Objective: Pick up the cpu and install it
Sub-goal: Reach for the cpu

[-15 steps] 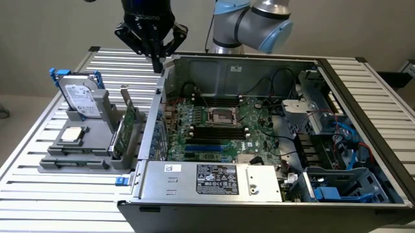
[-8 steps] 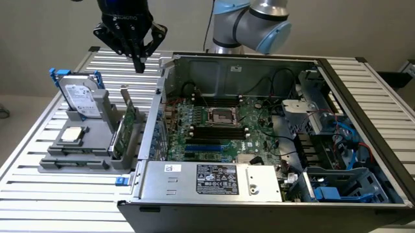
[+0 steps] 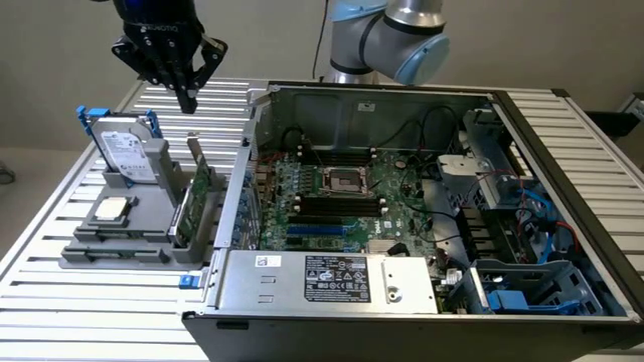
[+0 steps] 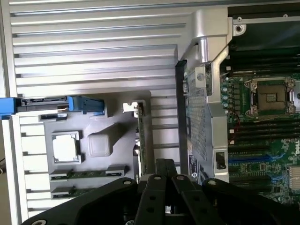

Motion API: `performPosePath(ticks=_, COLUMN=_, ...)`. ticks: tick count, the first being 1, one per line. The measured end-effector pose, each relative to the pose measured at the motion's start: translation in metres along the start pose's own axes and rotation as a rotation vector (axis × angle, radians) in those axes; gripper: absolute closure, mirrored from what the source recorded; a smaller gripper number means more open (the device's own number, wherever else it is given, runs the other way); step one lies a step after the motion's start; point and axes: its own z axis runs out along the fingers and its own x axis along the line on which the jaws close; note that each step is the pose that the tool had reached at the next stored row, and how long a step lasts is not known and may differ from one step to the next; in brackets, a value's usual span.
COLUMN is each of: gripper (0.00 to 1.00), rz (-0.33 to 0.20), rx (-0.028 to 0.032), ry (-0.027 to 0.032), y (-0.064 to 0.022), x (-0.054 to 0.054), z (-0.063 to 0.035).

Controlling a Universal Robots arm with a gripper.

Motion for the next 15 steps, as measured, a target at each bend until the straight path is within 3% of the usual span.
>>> performPosePath(ticks=15, gripper=0.90, rz=0.001, rx=0.0018, ry=0.0248, y=-0.0001, x=0.069, z=0.0068)
